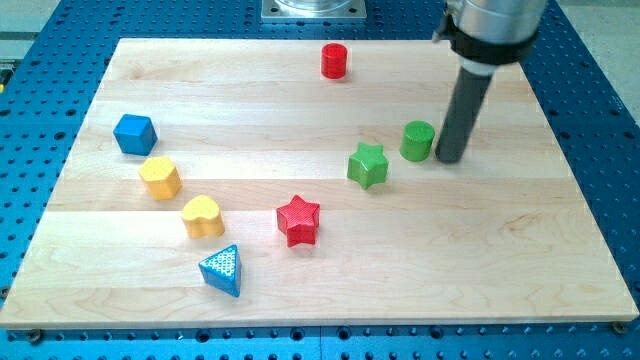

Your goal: Move the green circle top right to the green star

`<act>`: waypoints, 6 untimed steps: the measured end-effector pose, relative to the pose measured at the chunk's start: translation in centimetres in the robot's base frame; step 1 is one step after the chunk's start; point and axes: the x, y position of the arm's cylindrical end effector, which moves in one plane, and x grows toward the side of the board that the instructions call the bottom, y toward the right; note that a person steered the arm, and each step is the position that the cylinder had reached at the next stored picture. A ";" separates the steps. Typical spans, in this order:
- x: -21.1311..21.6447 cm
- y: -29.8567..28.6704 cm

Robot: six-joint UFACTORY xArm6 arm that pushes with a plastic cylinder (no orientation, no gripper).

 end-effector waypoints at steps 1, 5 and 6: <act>-0.5 -1.5; -16.1 0.9; -25.7 1.2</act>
